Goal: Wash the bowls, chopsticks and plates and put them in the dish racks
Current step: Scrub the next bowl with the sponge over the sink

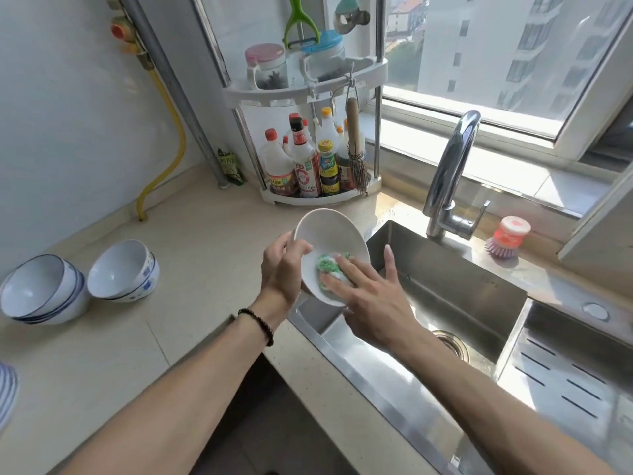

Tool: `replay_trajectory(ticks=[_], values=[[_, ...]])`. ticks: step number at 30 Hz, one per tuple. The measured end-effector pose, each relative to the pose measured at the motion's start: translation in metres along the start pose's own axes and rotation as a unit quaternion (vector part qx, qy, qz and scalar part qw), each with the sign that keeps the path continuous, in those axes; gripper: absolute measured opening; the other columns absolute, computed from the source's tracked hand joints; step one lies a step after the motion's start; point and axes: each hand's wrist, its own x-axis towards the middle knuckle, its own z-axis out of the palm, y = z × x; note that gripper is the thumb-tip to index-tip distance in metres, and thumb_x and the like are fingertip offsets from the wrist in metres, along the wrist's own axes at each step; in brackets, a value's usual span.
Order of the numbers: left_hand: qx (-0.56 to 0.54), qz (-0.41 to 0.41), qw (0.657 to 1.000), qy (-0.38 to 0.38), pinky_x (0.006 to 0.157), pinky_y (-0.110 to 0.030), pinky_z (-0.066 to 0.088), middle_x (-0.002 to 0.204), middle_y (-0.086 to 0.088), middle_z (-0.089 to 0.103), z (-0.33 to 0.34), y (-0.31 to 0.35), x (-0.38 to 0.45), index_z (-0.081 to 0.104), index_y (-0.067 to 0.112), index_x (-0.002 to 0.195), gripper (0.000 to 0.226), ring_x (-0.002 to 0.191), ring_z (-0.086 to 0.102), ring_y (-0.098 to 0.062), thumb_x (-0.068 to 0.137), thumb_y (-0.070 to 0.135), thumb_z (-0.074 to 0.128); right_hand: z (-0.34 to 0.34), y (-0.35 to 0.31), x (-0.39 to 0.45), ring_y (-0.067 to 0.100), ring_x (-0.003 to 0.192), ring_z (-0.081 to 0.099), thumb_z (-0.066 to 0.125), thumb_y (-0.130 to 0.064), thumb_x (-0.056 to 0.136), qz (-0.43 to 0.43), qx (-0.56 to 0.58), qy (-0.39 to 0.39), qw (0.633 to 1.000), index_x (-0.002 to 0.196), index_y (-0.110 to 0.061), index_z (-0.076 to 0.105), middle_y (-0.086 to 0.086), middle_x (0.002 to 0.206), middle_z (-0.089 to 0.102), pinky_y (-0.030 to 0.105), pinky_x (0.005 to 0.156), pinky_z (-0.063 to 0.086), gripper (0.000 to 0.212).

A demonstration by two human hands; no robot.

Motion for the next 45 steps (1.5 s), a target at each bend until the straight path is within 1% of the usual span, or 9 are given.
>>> replay_trajectory(ticks=[4,8,18,22,27,30,35,40,45], values=[[0.02,0.006,0.999,0.038,0.063,-0.036,0.042,0.067,0.001,0.057,0.006,0.001,0.002,0.055,0.016,0.062,0.02,0.071,0.055,-0.023,0.066,0.035,0.056,-0.003,-0.026,0.006,0.023,0.15,0.024,0.07,-0.048,0.081,0.023,0.183,-0.075,0.98,0.152,-0.041,0.033,0.004,0.165,0.022,0.052,0.118,-0.018,0.081],[0.045,-0.023,0.999,-0.014,0.054,-0.034,0.047,0.069,-0.002,0.06,-0.003,0.002,0.007,0.06,0.013,0.066,0.023,0.07,0.061,-0.028,0.065,0.036,0.056,-0.004,0.013,0.003,0.023,0.155,0.004,0.072,-0.043,0.085,-0.036,0.0,-0.091,0.995,0.158,-0.04,0.01,0.003,0.169,-0.003,0.056,0.11,-0.027,0.095],[0.057,-0.034,0.996,-0.056,0.058,-0.032,0.044,0.073,-0.005,0.061,-0.006,0.004,0.008,0.063,0.011,0.075,0.027,0.07,0.06,-0.025,0.067,0.036,0.056,-0.001,0.002,-0.002,0.021,0.155,0.0,0.067,-0.036,0.088,-0.013,0.03,-0.101,0.994,0.158,-0.04,0.007,0.001,0.168,-0.008,0.055,0.11,-0.027,0.093],[0.085,-0.021,0.995,-0.044,0.069,-0.036,0.042,0.076,-0.006,0.058,-0.007,0.004,0.013,0.06,0.018,0.064,0.021,0.078,0.054,-0.025,0.065,0.039,0.058,0.005,-0.029,-0.007,0.019,0.153,0.012,0.069,-0.038,0.086,0.006,0.193,-0.115,0.974,0.156,-0.044,0.019,-0.004,0.169,0.003,0.053,0.115,-0.024,0.086],[0.114,-0.149,0.961,-0.203,0.058,-0.033,0.052,0.101,-0.023,0.068,-0.029,0.013,0.02,0.066,0.009,0.115,0.065,0.081,0.066,-0.037,0.067,0.051,0.058,0.005,0.009,-0.012,0.028,0.131,0.055,0.087,-0.026,0.072,-0.076,-0.001,0.0,0.997,0.136,-0.037,0.057,0.009,0.147,0.053,0.07,0.112,0.002,0.072],[-0.023,-0.128,0.974,-0.186,0.086,-0.05,0.054,0.119,-0.021,0.068,-0.027,0.004,0.01,0.062,0.014,0.126,0.061,0.106,0.067,-0.039,0.074,0.046,0.065,0.004,0.0,-0.004,0.034,0.106,0.064,0.086,-0.019,0.072,-0.077,-0.027,0.1,0.992,0.12,-0.029,0.07,0.013,0.124,0.065,0.07,0.113,0.015,0.052],[-0.11,-0.057,0.991,-0.056,0.08,-0.049,0.057,0.115,-0.021,0.067,0.001,-0.008,-0.01,0.058,0.009,0.122,0.051,0.103,0.068,-0.039,0.073,0.023,0.061,-0.001,-0.039,0.012,0.029,0.098,0.062,0.087,-0.024,0.072,0.044,0.077,0.128,0.988,0.104,-0.03,0.077,0.004,0.111,0.07,0.066,0.108,0.035,0.035],[-0.054,-0.011,0.998,-0.017,0.052,-0.027,0.05,0.076,0.002,0.067,-0.001,0.005,-0.001,0.066,0.015,0.083,0.021,0.069,0.066,-0.013,0.068,0.023,0.053,-0.008,-0.002,0.006,0.027,0.139,0.045,0.084,-0.029,0.07,-0.015,-0.011,0.023,1.0,0.142,-0.036,0.051,0.007,0.154,0.045,0.078,0.109,-0.001,0.079],[-0.001,0.001,1.0,0.029,0.068,-0.048,0.054,0.078,-0.004,0.068,0.002,0.001,0.005,0.066,0.02,0.073,0.022,0.085,0.065,-0.037,0.061,0.035,0.056,-0.012,-0.033,0.01,0.023,0.152,0.016,0.069,-0.05,0.081,0.028,0.169,-0.115,0.979,0.157,-0.041,0.021,0.001,0.168,0.008,0.058,0.115,-0.021,0.09]])
